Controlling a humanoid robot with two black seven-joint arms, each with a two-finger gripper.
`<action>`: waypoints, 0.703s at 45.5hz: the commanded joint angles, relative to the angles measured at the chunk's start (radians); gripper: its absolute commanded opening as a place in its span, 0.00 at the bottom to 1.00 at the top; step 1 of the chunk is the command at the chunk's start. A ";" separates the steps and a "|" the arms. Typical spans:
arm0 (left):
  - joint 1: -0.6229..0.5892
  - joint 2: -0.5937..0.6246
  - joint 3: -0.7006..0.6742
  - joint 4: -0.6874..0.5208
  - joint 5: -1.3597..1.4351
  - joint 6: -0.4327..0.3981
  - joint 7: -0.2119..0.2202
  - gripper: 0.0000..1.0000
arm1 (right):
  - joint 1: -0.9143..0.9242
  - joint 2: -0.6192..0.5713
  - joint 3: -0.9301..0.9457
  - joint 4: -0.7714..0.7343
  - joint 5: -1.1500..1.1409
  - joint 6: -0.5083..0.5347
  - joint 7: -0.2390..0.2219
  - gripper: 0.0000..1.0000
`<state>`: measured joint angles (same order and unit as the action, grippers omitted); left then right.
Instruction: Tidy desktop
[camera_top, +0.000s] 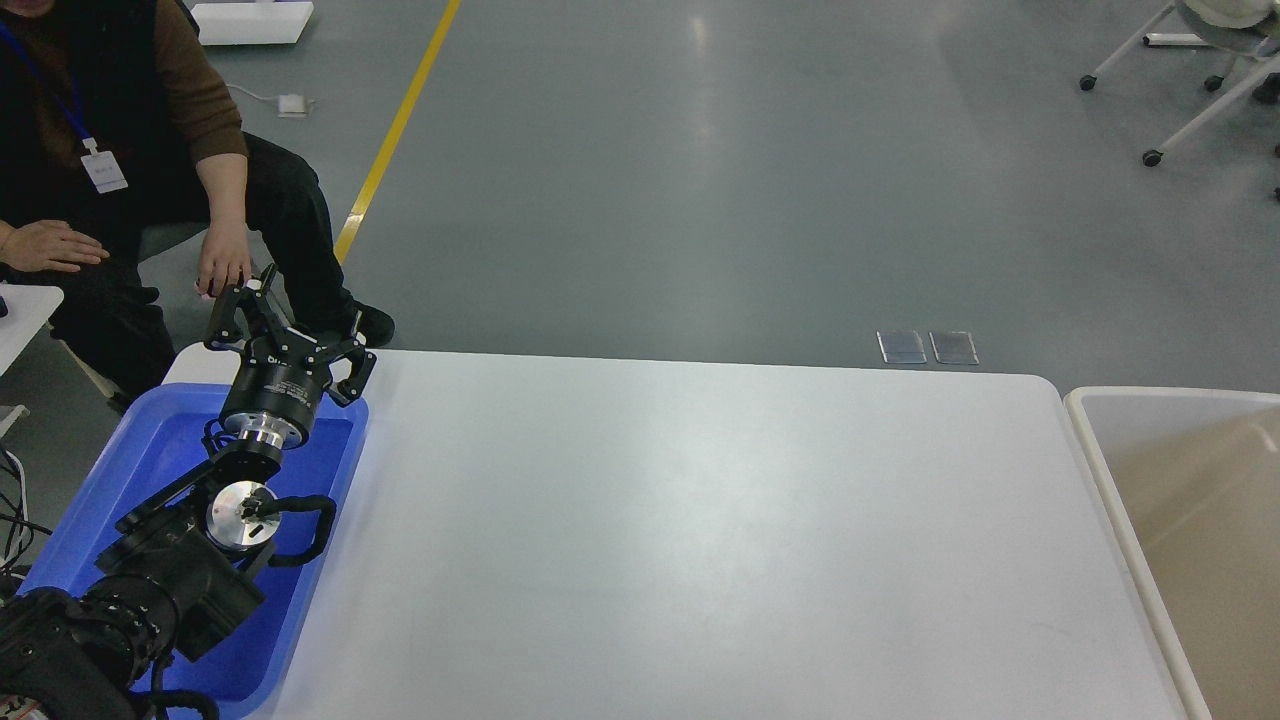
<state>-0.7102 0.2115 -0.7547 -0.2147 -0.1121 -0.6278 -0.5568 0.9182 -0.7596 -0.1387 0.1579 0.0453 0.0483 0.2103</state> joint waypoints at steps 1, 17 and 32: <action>0.000 0.000 0.000 0.000 0.000 0.000 0.000 1.00 | -0.116 0.005 0.042 -0.106 0.022 -0.013 -0.049 0.00; 0.000 0.000 0.000 0.000 0.000 -0.001 0.000 1.00 | -0.180 0.078 0.054 -0.106 0.024 -0.068 -0.104 0.00; 0.000 0.000 0.000 0.000 0.000 0.000 0.000 1.00 | -0.234 0.184 0.056 -0.107 0.025 -0.108 -0.104 0.00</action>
<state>-0.7102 0.2115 -0.7547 -0.2147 -0.1120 -0.6278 -0.5567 0.7254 -0.6357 -0.0861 0.0544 0.0694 -0.0365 0.1116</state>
